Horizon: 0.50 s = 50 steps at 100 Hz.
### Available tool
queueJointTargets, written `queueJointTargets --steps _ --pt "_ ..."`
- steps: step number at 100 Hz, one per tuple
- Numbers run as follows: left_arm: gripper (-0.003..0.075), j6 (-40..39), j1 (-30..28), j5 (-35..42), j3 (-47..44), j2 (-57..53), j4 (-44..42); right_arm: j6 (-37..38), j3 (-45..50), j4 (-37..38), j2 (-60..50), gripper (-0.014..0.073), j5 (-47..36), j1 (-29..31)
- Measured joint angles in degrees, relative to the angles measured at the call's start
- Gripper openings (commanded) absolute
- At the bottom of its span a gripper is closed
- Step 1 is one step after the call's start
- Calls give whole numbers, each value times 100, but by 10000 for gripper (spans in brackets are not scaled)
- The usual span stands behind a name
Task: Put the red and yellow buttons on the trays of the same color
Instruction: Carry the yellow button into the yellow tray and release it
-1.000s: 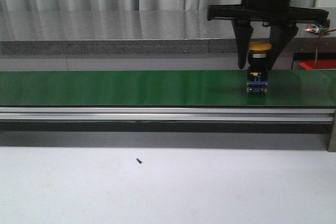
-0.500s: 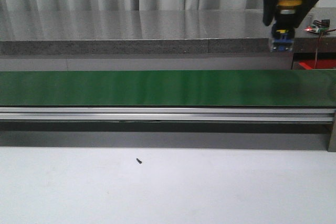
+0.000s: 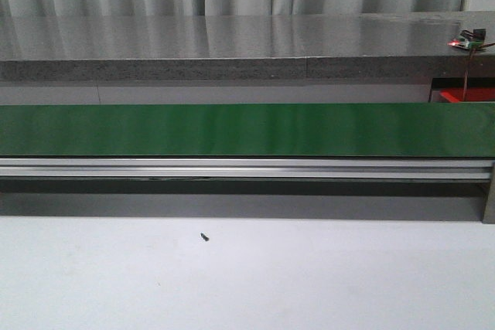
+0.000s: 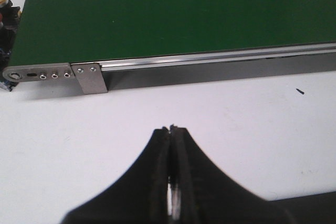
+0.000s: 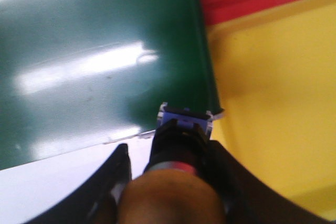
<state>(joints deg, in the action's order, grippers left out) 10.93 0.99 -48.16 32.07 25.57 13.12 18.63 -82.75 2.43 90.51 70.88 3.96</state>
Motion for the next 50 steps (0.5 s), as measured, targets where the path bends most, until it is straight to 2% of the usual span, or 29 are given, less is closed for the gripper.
queueJointTargets --steps 26,50 --pt "-20 0 0 0 0 0 0 -218 418 18 -12 248 0 1052" --pt "-20 0 0 0 0 0 0 -379 525 -29 342 248 -305 1416"
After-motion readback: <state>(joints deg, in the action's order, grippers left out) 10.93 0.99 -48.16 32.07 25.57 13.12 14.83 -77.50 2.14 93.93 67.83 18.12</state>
